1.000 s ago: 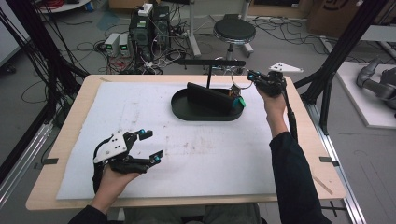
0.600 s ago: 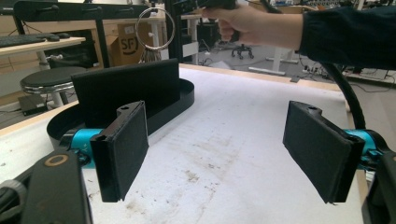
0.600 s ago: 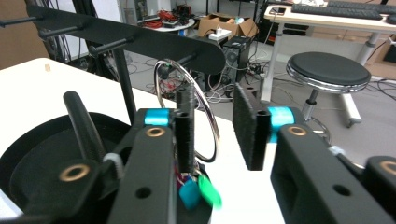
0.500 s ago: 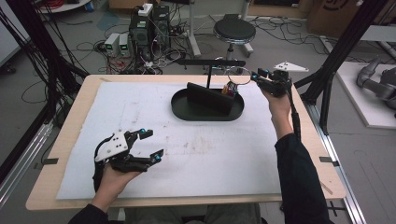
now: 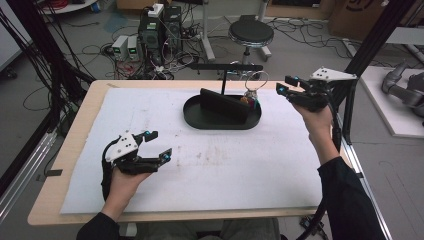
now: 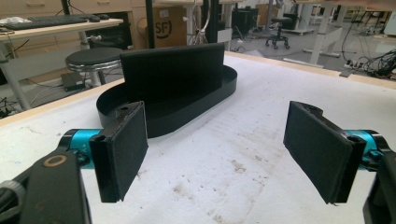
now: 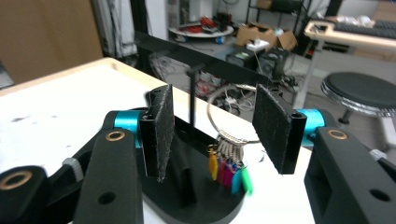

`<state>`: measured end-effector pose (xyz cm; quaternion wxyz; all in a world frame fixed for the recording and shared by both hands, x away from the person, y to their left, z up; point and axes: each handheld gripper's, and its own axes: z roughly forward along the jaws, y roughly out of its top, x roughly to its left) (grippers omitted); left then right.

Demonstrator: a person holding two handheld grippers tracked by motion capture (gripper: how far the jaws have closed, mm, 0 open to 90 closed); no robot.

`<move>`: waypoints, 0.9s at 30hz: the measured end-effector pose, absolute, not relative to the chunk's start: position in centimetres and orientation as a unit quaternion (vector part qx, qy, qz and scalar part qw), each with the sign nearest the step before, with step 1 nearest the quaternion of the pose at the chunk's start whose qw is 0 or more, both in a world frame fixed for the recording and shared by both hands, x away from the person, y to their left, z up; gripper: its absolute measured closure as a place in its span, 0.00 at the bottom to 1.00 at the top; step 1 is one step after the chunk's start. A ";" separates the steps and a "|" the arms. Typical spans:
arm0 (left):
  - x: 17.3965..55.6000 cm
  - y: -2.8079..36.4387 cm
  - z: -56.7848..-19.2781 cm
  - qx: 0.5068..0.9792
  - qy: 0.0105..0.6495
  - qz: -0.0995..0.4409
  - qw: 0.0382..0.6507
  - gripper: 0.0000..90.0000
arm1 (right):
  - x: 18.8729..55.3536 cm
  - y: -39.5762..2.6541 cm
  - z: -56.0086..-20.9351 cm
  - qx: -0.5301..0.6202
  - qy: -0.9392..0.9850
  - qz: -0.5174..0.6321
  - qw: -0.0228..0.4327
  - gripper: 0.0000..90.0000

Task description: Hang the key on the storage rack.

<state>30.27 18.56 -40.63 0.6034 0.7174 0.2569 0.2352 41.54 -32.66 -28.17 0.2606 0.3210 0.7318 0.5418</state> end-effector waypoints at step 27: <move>29.9 19.1 -41.0 0.727 0.265 0.258 0.578 0.24 | 32.2 -36.2 -37.2 0.347 0.704 0.573 0.236 0.41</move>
